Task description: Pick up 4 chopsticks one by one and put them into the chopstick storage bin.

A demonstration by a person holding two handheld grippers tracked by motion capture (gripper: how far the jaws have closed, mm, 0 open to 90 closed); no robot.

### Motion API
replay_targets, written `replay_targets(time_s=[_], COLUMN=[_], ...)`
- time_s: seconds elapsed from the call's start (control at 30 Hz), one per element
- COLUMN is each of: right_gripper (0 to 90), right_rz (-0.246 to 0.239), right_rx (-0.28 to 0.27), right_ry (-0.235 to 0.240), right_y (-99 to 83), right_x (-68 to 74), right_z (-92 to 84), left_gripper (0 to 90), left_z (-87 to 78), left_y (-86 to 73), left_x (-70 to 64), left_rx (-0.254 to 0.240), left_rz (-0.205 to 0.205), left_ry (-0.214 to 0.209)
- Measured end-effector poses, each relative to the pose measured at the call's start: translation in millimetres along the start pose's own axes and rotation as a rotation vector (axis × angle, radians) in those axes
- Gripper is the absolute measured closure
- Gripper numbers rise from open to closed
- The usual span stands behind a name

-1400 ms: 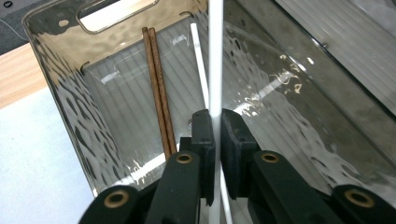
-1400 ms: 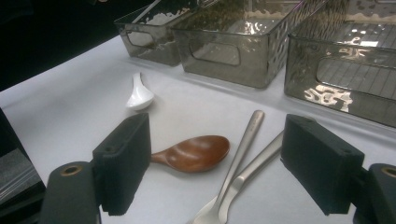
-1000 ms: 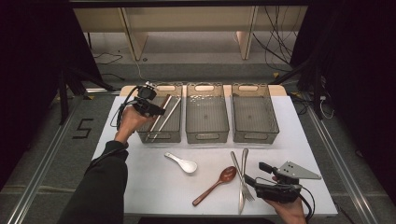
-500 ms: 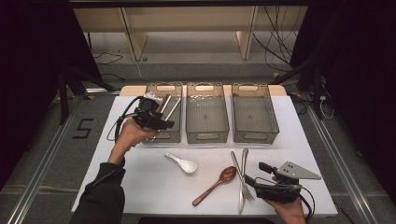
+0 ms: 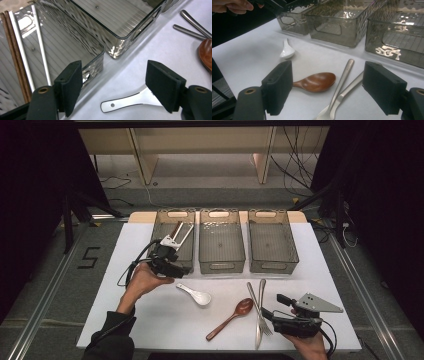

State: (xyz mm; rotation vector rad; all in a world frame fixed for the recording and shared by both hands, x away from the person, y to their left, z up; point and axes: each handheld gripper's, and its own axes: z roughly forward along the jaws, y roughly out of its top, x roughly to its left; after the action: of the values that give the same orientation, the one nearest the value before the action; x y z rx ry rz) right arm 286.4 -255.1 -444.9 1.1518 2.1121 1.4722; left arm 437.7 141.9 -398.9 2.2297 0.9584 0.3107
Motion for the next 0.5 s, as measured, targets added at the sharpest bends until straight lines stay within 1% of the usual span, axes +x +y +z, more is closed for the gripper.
replay_targets(time_s=[0.17,0.5], right_gripper=[25.2,25.2], right_rz=[-0.002,-0.003], right_rx=[-0.001,0.0], right_ry=[0.0,0.001], right_y=[-0.2,-0.2], right_x=[-0.1,-0.3], right_z=[-0.5,-0.6], left_gripper=[29.5,35.7], left_z=[3.6,13.4], left_y=[-3.0,-10.5], left_x=[-4.5,-12.7], left_rx=[0.014,0.058], left_rz=[0.012,0.042], left_ry=[0.001,-0.016])
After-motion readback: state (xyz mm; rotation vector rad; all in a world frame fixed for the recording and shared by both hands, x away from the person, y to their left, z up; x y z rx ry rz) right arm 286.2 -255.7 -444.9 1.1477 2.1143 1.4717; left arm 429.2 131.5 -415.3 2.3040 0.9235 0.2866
